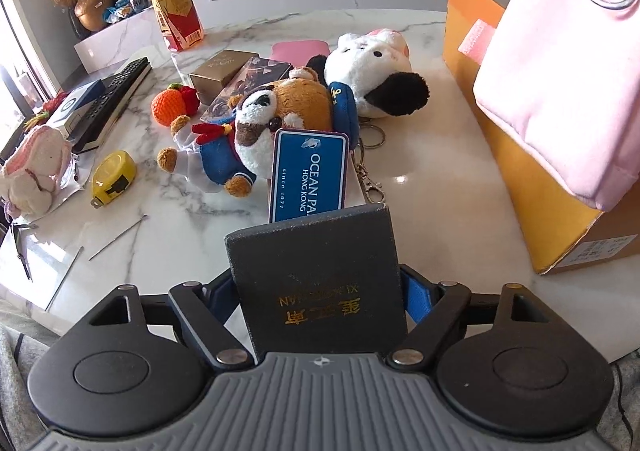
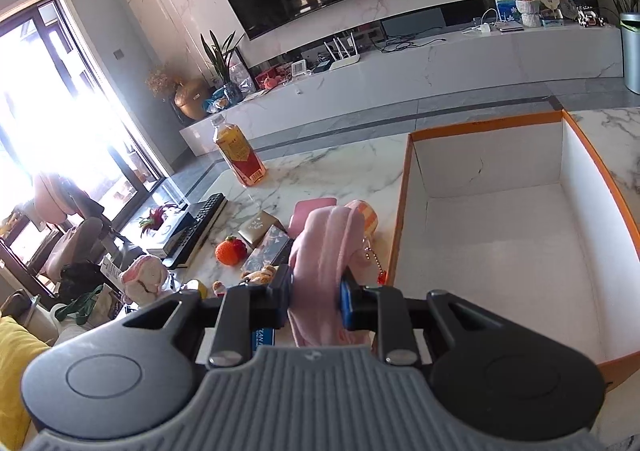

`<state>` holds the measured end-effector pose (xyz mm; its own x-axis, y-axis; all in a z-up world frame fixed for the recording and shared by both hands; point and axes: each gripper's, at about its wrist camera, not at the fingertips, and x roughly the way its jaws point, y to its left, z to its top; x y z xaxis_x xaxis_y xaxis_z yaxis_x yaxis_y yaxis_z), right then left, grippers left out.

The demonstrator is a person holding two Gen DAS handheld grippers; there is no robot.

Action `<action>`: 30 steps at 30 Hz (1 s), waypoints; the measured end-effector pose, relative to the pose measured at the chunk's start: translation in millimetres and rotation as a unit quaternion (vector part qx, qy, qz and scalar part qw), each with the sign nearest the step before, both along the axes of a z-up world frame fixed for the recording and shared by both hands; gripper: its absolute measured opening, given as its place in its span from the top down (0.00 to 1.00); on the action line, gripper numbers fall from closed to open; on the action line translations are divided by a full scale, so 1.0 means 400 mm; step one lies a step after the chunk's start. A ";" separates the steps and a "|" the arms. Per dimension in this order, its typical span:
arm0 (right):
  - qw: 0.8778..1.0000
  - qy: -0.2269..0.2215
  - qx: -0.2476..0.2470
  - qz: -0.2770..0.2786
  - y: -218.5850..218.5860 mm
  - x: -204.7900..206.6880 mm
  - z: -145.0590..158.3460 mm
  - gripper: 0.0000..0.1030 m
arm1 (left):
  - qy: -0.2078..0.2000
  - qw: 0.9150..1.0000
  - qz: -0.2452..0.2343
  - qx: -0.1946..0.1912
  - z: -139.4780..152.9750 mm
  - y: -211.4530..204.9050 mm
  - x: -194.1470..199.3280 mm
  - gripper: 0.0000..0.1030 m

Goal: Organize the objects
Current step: 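Close right gripper on the pink bag and lift it while left grasps the black box, then carry the pink bag and black box over the orange box with both grippers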

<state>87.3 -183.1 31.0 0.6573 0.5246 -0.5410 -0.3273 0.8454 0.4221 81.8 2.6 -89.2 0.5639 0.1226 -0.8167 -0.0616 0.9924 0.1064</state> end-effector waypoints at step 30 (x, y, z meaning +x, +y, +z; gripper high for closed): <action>0.995 -0.065 -0.036 -0.063 -0.076 -0.050 0.118 0.75 | -0.132 0.991 -0.014 -0.025 0.258 -0.067 -0.017 0.11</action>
<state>67.3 -213.4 78.1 0.7827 0.3958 -0.4803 -0.2640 0.9100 0.3196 75.0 -24.3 13.9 0.7613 0.0667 -0.6449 -0.0536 0.9978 0.0399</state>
